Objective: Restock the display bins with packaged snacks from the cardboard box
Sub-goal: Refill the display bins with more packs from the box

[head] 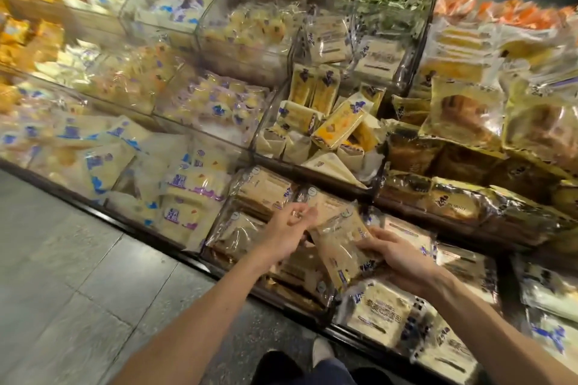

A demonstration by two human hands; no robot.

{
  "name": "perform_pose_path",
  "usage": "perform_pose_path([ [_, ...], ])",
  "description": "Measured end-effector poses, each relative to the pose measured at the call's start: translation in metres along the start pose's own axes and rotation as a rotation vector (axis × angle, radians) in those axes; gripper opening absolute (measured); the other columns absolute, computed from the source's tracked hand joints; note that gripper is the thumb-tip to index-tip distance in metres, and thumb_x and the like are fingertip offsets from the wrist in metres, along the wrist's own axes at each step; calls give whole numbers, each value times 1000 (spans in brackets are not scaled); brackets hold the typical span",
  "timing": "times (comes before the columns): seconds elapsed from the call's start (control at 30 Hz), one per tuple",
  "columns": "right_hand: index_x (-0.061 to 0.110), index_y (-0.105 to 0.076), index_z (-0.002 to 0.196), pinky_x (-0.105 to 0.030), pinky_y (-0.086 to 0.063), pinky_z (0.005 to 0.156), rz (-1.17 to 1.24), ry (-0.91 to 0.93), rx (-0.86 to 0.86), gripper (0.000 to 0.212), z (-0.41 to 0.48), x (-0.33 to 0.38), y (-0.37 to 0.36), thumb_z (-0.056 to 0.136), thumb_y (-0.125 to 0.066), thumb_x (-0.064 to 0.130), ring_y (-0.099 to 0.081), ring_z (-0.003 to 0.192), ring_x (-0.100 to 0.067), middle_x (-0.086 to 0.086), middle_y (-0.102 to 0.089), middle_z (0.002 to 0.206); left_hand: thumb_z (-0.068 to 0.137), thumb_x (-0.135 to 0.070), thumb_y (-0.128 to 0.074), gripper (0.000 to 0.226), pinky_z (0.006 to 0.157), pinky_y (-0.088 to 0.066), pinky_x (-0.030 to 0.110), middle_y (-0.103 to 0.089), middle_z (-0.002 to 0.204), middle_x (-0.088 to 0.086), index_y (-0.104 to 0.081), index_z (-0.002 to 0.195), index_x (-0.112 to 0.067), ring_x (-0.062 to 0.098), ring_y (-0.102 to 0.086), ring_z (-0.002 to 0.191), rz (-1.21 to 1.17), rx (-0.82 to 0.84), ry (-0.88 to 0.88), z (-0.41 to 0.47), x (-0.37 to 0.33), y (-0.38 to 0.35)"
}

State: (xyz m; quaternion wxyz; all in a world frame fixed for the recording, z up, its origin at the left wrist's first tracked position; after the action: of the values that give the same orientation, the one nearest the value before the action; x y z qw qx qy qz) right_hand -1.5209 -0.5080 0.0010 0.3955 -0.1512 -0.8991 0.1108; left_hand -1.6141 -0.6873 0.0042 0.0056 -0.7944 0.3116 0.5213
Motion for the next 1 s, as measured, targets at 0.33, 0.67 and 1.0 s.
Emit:
perform_pose_path([
  [0.33,6,-57,116,-33,-59,69,-318,-62,228,39,54,-13,-116,84,-77,14,-70,84,-24,-10,-70,101,94,-34,-67,18,94,-56,42,-75,102,-1,-65,109,-24,15,-71,95,-25,120,74,-35,50,93],
  [0.67,24,-33,147,-44,-41,109,-1604,298,-241,99,100,-27,-182,70,-70,75,-36,132,-24,-3,-34,147,95,-39,-63,20,65,-52,25,-68,88,-1,-61,91,-19,12,-66,79,355,-141,94,10,84,165],
  [1.0,27,-31,151,-44,-37,109,-1693,312,-477,76,88,-40,-186,89,-50,67,-34,134,-27,-6,-37,151,103,-44,-42,32,79,-49,27,-56,114,-2,-56,118,-20,13,-56,97,931,-184,-323,12,60,152],
])
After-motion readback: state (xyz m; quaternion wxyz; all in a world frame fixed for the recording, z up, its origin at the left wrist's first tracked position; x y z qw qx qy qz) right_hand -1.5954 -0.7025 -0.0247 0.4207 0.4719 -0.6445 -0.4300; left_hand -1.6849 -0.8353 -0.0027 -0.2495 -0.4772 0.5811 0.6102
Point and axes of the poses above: each hand's wrist, its own z-axis towards the middle knuckle, its own y-axis out of the back of the hand, x = y × z, the point moved 9 cm from there along z, towards the middle knuckle
